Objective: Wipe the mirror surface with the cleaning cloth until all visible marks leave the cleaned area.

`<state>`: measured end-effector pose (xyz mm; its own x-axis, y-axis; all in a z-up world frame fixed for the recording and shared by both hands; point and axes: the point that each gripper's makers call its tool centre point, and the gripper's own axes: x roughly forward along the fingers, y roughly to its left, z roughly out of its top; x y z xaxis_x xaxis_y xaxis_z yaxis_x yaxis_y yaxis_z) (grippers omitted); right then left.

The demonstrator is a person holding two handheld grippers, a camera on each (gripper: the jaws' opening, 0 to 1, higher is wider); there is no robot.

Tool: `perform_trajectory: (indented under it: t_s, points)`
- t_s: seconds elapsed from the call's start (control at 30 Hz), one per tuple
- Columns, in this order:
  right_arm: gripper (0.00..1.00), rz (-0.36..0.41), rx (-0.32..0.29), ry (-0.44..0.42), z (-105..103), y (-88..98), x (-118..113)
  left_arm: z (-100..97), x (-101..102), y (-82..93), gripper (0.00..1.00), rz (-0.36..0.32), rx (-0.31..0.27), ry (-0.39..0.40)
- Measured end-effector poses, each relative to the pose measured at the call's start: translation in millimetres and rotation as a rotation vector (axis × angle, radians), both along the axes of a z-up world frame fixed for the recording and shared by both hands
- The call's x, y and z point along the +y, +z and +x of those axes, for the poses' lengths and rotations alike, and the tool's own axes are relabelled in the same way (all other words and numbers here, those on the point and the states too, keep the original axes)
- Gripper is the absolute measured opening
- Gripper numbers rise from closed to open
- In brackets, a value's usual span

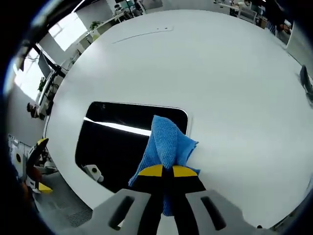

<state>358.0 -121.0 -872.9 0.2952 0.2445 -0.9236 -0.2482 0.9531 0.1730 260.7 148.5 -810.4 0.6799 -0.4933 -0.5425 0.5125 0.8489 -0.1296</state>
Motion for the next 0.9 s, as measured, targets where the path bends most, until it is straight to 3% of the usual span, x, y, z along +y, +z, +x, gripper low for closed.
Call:
perform_trajectory:
  t_s: [0.9]
  points:
    - [0.00, 0.028, 0.013, -0.027, 1.4, -1.2, -1.4, 1.0, 1.1, 2.1, 0.99, -0.004, -0.007, 0.009]
